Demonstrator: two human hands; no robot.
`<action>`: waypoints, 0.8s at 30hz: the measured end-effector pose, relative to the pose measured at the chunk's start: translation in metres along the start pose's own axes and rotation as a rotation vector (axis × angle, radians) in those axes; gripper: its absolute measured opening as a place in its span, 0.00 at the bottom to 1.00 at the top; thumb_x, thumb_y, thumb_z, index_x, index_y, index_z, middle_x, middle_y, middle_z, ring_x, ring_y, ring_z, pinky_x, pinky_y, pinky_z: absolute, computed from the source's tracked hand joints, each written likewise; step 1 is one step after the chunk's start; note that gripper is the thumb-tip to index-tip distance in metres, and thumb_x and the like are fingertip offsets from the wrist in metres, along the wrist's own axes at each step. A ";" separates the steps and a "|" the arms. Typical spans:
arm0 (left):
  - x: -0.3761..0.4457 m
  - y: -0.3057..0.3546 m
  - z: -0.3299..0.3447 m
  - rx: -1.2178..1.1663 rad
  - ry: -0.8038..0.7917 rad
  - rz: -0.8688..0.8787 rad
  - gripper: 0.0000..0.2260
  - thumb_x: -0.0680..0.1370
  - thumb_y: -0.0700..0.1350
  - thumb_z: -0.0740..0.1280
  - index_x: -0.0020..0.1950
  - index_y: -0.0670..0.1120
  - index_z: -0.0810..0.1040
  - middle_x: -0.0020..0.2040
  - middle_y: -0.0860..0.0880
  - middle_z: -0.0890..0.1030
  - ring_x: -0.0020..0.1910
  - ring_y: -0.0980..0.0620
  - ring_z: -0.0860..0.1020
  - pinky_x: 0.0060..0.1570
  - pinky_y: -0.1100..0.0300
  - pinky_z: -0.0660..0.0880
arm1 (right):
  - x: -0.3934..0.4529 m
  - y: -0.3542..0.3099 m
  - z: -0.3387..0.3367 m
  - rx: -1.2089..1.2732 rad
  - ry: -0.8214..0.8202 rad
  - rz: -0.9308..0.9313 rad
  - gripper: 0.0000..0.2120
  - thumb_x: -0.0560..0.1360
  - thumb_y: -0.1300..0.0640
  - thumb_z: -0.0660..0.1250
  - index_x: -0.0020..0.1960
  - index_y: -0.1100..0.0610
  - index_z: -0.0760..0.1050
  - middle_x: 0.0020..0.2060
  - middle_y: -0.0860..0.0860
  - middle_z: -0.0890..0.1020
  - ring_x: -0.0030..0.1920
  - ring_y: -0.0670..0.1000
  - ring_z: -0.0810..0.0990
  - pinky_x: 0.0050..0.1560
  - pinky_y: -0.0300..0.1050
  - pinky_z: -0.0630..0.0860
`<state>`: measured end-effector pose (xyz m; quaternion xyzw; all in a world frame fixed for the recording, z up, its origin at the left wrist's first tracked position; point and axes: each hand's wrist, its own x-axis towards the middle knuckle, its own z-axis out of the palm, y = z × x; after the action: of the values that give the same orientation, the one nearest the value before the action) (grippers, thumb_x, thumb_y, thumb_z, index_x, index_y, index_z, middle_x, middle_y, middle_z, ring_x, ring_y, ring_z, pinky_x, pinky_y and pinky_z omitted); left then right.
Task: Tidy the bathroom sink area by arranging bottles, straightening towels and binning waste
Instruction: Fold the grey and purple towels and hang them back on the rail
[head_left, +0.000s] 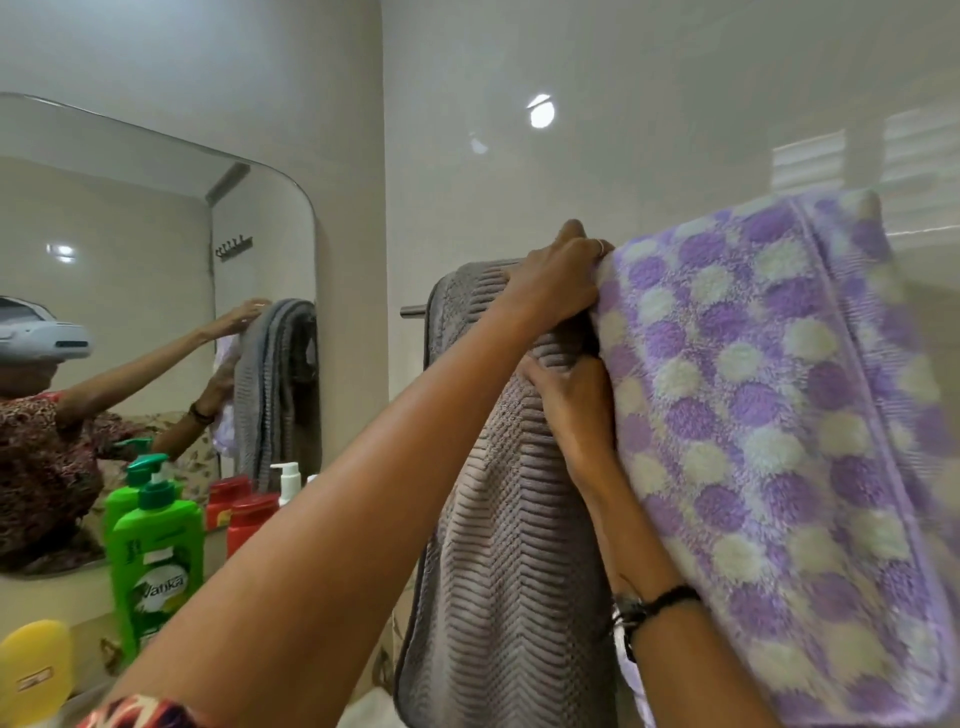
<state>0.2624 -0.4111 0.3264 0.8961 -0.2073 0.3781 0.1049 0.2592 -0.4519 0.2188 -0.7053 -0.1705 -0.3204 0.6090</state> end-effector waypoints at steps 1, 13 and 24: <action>0.001 0.001 0.000 0.030 -0.023 -0.019 0.14 0.78 0.41 0.56 0.62 0.44 0.73 0.62 0.43 0.70 0.57 0.40 0.74 0.58 0.43 0.70 | -0.004 0.005 0.000 0.036 0.004 0.010 0.22 0.71 0.50 0.70 0.56 0.66 0.74 0.58 0.56 0.78 0.58 0.53 0.77 0.64 0.50 0.70; -0.002 0.001 0.006 0.008 -0.023 -0.083 0.17 0.74 0.41 0.59 0.63 0.43 0.71 0.60 0.40 0.76 0.60 0.39 0.73 0.59 0.50 0.70 | -0.051 0.021 -0.017 0.196 0.048 -0.074 0.21 0.70 0.61 0.70 0.62 0.59 0.74 0.58 0.52 0.80 0.59 0.50 0.78 0.64 0.51 0.72; -0.073 -0.019 0.029 -0.402 0.368 -0.337 0.36 0.70 0.37 0.64 0.74 0.58 0.56 0.71 0.42 0.67 0.61 0.39 0.74 0.62 0.49 0.71 | -0.110 0.060 -0.018 0.050 -0.021 -0.076 0.12 0.69 0.59 0.73 0.52 0.55 0.79 0.42 0.42 0.83 0.42 0.37 0.80 0.47 0.32 0.77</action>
<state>0.2440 -0.3830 0.2531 0.7958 -0.1039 0.4627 0.3766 0.2114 -0.4648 0.1025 -0.6860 -0.2116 -0.3317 0.6120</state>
